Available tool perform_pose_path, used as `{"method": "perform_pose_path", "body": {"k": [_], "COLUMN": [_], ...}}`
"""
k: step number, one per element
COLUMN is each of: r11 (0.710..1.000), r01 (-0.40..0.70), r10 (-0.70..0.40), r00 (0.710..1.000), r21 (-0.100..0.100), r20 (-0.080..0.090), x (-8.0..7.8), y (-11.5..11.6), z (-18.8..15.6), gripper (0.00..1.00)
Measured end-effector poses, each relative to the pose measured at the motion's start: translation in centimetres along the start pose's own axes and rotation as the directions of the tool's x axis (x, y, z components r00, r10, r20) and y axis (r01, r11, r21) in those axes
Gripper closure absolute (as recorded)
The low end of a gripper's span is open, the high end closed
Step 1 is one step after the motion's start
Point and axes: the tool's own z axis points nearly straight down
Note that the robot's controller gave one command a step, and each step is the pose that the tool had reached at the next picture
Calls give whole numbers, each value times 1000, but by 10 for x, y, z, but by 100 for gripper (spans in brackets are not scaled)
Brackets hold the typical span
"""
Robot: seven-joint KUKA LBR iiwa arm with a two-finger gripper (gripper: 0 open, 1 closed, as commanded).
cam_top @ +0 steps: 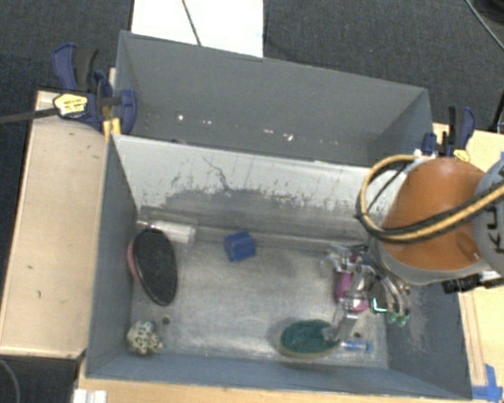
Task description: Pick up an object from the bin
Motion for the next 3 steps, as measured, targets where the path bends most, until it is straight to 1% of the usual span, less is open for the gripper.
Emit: {"method": "perform_pose_path", "body": {"k": [1,2,3], "r11": [974,966,887], "r01": [226,259,461], "r10": [-226,-259,-461], "r00": [974,966,887], "r21": [1,7,0], "r20": [18,9,5], "x": [34,23,37], "y": [-15,-106,-27], "z": [55,27,22], "gripper": [0,0,0]}}
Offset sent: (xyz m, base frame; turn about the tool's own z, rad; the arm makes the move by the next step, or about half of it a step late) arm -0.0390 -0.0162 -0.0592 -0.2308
